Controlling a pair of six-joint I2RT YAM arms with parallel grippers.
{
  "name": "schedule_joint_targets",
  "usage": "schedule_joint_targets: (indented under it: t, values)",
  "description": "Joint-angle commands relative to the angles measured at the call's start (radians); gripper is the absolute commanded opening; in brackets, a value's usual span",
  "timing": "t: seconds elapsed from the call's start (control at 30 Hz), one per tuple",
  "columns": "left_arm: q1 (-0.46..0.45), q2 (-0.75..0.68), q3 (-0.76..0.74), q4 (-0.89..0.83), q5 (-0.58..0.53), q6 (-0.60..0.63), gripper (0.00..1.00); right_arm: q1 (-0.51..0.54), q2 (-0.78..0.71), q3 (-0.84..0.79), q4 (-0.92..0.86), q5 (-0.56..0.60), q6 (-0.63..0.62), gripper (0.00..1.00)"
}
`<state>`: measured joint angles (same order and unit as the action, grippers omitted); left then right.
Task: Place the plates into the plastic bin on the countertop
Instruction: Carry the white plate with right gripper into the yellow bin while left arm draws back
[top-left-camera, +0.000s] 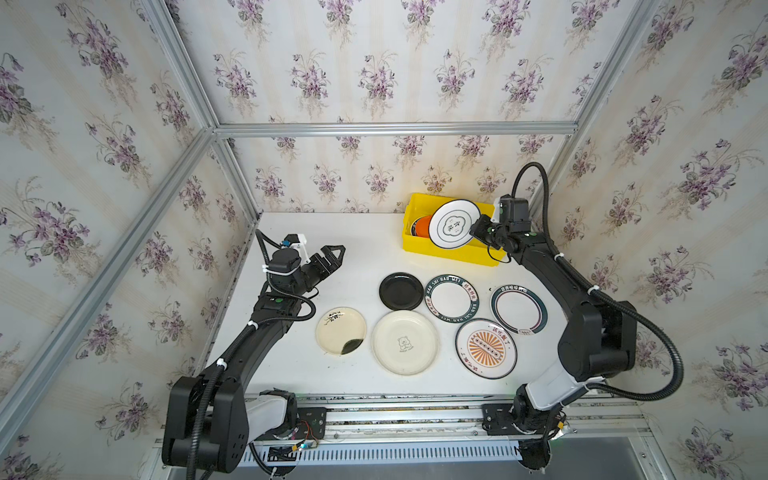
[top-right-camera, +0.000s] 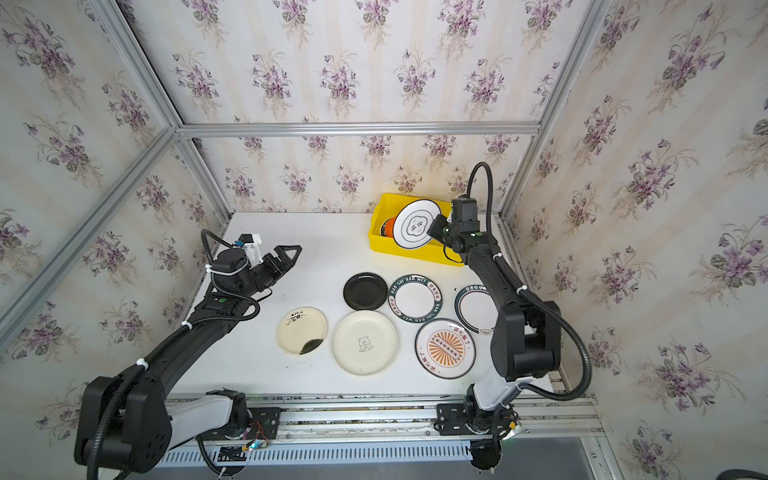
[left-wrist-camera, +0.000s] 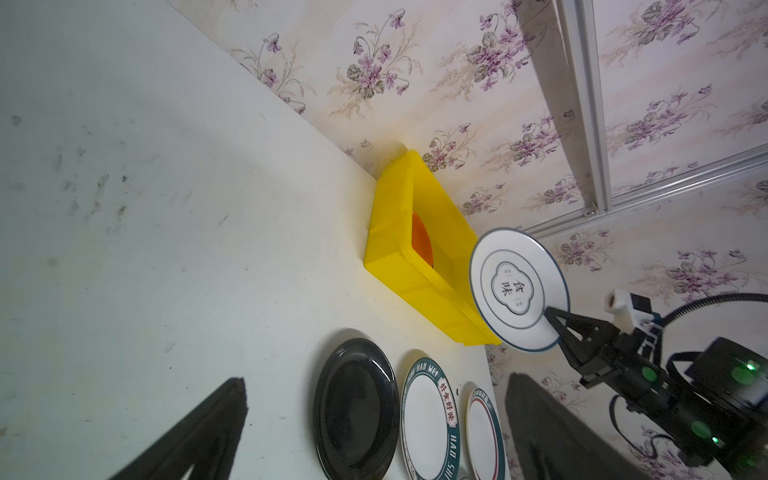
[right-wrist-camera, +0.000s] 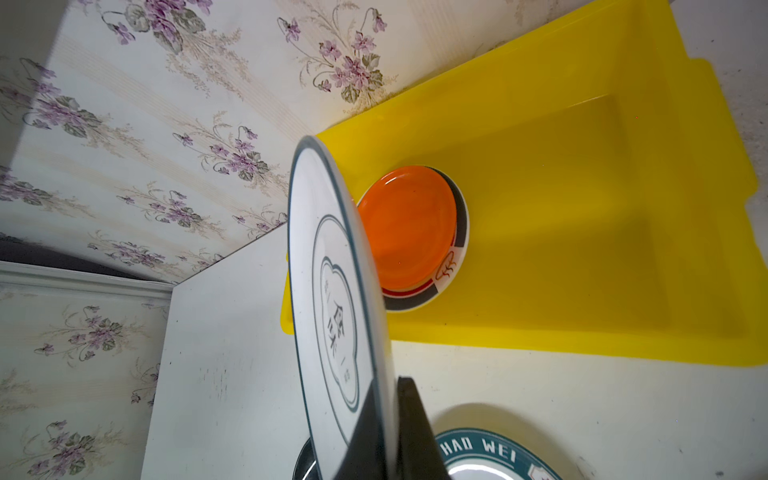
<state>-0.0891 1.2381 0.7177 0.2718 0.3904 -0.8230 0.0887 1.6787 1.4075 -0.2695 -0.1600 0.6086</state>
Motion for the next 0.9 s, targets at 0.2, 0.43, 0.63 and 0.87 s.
schedule_joint_targets:
  t: [0.2, 0.43, 0.63, 0.87]
  values:
    - [0.02, 0.075, 0.0, 0.198, 0.176, -0.011, 0.99, -0.002, 0.262, 0.258, 0.04, 0.052, 0.02, 0.0]
    - [0.021, 0.078, -0.007, 0.201, 0.193, 0.008, 0.99, -0.002, 0.449, 0.433, 0.005, 0.07, 0.034, 0.0]
    - [0.022, 0.075, -0.011, 0.208, 0.201, -0.004, 0.99, -0.001, 0.513, 0.453, 0.024, 0.096, 0.077, 0.0]
    - [0.021, 0.072, -0.012, 0.219, 0.207, -0.011, 0.99, 0.001, 0.568, 0.47, 0.03, 0.057, 0.095, 0.0]
